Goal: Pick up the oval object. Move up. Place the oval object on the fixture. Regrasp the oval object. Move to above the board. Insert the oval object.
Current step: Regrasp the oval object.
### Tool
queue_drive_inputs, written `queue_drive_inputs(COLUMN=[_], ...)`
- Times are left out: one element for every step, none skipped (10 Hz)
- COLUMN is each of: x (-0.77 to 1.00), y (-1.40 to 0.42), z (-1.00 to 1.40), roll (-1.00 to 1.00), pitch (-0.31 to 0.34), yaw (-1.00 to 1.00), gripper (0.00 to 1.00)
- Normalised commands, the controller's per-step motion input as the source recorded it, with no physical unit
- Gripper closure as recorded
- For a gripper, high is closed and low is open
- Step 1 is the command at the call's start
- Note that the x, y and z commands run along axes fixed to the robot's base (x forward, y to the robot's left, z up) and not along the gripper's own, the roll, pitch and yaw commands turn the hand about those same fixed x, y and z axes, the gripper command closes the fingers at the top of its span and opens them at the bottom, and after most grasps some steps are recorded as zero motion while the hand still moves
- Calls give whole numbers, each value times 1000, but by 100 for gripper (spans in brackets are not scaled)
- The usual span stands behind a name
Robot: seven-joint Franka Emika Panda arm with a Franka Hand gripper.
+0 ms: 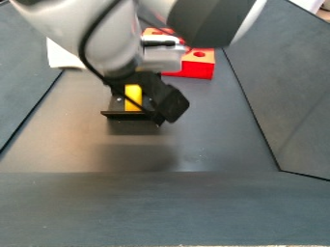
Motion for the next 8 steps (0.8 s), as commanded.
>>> queue_drive_inputs(x=[-22,-24,-35,-43,-41,-38,-32,-117], y=[10,0,0,-2,-1,-1,1,-798], z=[1000,1000,1000,869,642,472,299,710], roll=[-27,15,37,52,64,62,53,1000], pitch=[-5,1,10,17,29,42,52,56], yaw=[-26,-8,3,8,10,9,5,16], gripper=[0,0,0,0,0,0,0,0])
